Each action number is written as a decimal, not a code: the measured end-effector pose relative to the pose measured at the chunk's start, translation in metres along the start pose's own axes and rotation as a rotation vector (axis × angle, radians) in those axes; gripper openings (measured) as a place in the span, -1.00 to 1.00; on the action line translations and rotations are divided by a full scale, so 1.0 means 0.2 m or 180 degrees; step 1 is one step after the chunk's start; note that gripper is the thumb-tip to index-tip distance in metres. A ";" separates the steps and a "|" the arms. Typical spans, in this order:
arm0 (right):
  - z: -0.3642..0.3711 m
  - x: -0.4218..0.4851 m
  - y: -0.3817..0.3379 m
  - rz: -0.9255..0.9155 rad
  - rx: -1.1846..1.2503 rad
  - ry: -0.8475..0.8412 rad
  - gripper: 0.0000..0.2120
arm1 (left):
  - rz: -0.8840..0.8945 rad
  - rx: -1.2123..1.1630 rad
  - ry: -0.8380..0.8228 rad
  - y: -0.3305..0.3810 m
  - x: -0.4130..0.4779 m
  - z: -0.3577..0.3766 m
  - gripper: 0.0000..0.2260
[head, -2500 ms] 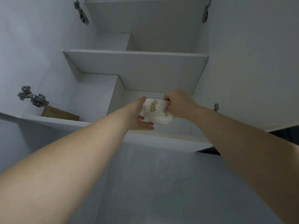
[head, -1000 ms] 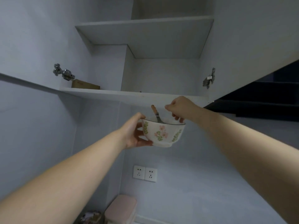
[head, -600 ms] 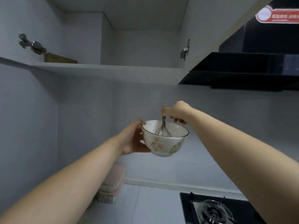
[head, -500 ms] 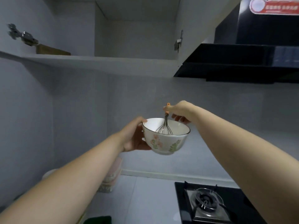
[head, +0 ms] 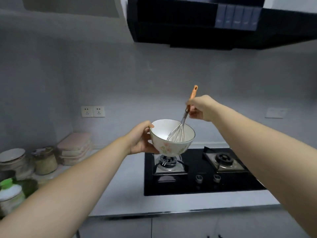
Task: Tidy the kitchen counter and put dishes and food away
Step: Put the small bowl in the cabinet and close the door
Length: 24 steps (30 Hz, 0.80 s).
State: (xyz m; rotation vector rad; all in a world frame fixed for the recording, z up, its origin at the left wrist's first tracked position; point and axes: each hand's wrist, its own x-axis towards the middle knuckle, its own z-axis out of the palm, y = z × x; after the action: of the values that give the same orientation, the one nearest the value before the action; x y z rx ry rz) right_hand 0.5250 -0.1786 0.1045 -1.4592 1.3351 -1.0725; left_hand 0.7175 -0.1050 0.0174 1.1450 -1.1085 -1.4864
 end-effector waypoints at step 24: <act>-1.62 -0.11 1.52 0.1163 0.2257 0.1558 -0.81 | -0.0567 -0.0836 -0.0337 -0.82 0.92 1.81 -0.77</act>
State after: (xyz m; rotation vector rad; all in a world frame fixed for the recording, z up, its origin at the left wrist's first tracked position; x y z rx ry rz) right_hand 0.1341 -0.1866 -0.1054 -0.4270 1.2764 -1.4986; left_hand 0.3142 -0.2177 -0.1121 1.0106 -0.8659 -1.7902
